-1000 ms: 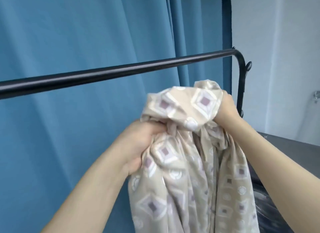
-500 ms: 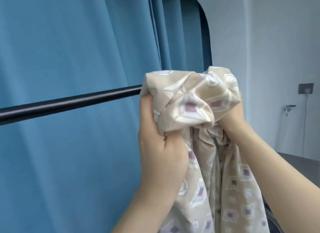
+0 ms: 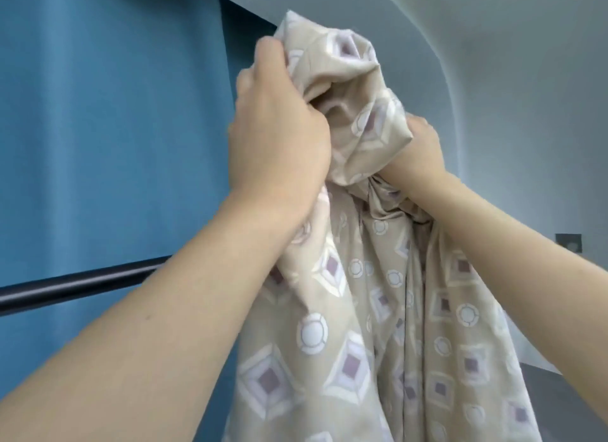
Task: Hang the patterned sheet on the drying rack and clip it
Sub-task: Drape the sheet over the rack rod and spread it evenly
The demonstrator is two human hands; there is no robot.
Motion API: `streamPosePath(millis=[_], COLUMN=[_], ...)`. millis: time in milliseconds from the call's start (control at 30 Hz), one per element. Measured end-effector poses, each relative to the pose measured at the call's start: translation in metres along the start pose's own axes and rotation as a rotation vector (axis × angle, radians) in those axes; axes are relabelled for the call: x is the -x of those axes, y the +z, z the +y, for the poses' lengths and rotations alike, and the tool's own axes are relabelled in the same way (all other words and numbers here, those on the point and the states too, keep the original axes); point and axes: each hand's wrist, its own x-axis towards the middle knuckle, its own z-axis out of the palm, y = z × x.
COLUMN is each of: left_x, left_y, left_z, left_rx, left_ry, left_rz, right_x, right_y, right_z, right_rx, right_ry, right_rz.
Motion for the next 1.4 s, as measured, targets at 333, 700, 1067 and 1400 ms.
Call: streamPosePath(millis=[333,700,1067,1400], left_x=[-0.073,-0.042,0.015,-0.023], left_y=[-0.013,0.048,0.1,0.108], left_z=[-0.032,-0.053,-0.099,-0.093], left_rx=[-0.961,-0.871,-0.852,-0.359], left_ry=[0.176,-0.43,-0.359,-0.636], left_rz=[-0.189,-0.938,-0.858,-0.358], right_x=[-0.088,-0.058,0.004,-0.008], right_y=[0.051,0.13,0.136,0.104], right_z=[-0.029,-0.029,0.047,0.093], right_rx=[0.211,0.013,-0.865,-0.648], right_ry=[-0.397,-0.596,-0.017,0.168], right_rz=[-0.079,-0.617,-1.036,-1.227])
